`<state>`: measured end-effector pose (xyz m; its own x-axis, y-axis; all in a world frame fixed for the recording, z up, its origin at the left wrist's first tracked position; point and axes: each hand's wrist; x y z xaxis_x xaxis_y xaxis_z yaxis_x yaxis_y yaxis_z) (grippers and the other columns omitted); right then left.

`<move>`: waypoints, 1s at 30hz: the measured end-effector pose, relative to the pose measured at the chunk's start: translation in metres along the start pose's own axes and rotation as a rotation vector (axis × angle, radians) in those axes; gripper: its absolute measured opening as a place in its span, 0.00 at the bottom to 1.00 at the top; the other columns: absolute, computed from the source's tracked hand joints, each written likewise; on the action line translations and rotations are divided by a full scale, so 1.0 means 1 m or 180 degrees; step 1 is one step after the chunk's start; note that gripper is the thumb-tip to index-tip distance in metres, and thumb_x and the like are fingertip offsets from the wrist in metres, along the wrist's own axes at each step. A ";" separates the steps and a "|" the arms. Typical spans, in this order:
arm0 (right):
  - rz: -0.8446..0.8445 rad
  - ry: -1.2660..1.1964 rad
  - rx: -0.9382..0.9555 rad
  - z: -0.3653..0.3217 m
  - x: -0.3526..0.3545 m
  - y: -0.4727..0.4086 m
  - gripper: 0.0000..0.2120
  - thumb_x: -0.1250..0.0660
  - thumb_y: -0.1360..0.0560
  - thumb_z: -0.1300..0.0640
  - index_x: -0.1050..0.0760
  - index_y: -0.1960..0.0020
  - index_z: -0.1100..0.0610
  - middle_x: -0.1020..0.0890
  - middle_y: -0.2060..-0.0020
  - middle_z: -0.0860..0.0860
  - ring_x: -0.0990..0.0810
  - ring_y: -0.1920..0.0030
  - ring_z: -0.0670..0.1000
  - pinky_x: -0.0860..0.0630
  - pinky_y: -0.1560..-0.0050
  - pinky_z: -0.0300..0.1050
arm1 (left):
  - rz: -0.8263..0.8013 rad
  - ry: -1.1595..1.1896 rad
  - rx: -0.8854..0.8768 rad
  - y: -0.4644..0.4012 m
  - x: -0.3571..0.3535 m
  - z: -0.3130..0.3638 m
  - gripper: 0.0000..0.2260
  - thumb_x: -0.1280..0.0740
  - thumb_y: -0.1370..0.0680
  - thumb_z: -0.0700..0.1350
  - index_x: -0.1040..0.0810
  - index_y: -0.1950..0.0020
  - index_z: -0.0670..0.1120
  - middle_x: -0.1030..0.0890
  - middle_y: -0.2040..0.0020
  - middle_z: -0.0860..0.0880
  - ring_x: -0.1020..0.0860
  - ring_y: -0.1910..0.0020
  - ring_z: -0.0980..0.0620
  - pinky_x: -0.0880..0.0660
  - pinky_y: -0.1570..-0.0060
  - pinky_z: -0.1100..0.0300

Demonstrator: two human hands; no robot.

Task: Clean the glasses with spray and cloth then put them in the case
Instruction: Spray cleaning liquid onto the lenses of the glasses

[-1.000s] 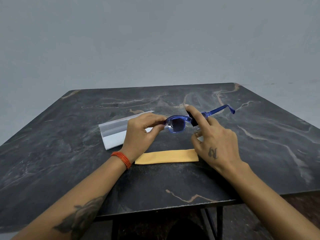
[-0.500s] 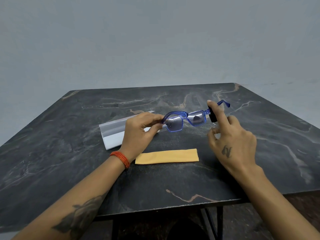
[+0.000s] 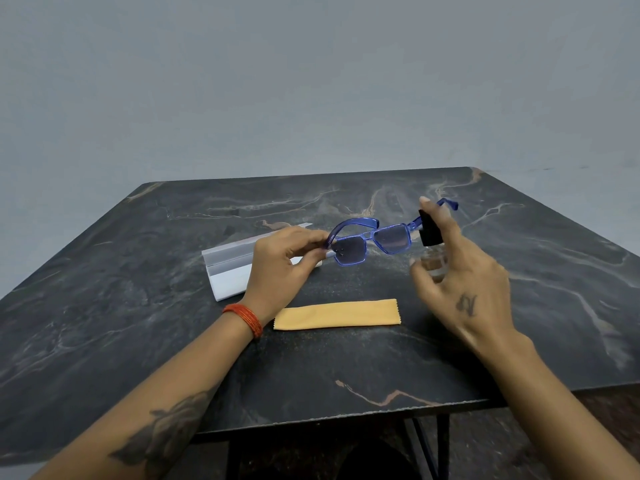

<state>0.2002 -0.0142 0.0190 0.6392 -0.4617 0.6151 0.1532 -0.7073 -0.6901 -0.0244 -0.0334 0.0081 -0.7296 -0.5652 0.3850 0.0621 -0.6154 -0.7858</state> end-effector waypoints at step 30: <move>-0.0175 -0.1495 -0.0548 0.082 -0.055 -0.085 0.29 0.30 0.27 0.54 0.40 0.33 0.59 0.26 0.47 0.51 0.22 0.50 0.53 0.25 0.46 0.48 | -0.0181 -0.0134 0.0315 -0.003 -0.004 -0.007 0.10 0.28 0.30 0.35 0.17 0.50 0.43 0.17 0.57 0.50 0.20 0.57 0.56 0.24 0.56 0.69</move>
<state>0.2133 0.1151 0.0126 0.9099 -0.1584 0.3834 0.0949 -0.8202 -0.5641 -0.0265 -0.0250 0.0054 -0.7048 -0.5492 0.4492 0.0900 -0.6972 -0.7112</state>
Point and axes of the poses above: each hand's wrist, its own y-axis away from the middle knuckle, its own x-axis out of the back of the hand, z = x × y
